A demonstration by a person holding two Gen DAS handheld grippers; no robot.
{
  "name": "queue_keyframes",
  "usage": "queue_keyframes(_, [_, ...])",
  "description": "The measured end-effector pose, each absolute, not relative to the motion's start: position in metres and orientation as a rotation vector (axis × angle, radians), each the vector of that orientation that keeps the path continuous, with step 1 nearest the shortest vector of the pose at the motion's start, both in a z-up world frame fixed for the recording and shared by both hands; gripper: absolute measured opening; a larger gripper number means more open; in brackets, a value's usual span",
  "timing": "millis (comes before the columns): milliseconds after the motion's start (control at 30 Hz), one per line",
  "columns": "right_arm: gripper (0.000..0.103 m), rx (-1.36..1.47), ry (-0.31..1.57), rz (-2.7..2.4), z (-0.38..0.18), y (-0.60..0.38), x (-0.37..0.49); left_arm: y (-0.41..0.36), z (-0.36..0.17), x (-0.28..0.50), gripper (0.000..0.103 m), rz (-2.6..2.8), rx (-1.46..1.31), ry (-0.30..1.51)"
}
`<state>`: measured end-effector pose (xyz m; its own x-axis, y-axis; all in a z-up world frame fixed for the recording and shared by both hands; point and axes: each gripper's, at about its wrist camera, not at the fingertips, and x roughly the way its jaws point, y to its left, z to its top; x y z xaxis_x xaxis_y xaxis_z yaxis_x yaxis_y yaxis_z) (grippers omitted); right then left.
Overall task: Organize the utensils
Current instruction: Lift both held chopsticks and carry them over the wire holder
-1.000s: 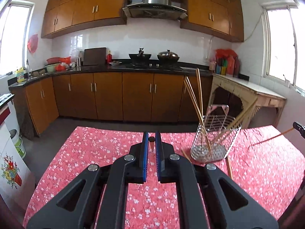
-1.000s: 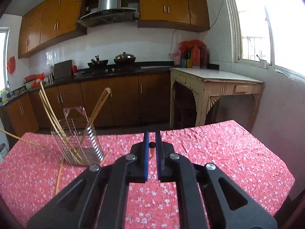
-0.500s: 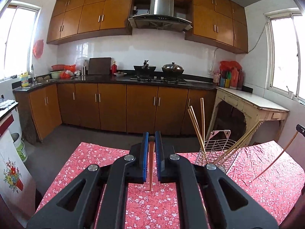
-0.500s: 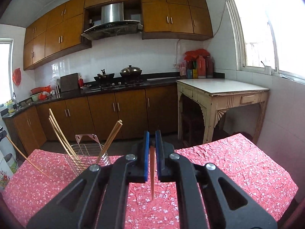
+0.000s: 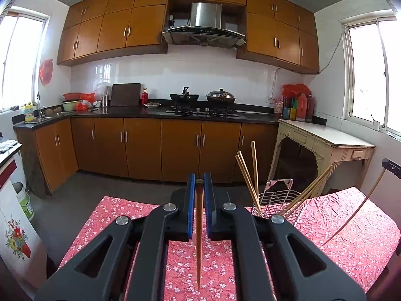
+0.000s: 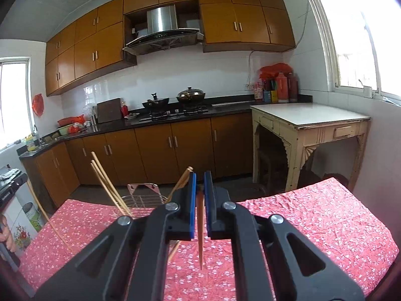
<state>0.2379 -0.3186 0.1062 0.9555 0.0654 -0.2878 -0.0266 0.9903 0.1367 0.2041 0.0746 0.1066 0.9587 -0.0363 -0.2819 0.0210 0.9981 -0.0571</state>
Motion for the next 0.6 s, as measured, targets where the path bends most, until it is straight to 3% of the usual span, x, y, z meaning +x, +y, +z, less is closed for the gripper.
queue_keyframes(600, [0.007, 0.145, 0.190, 0.187, 0.213, -0.258, 0.280, 0.009, 0.209, 0.237, 0.007, -0.159, -0.113, 0.159])
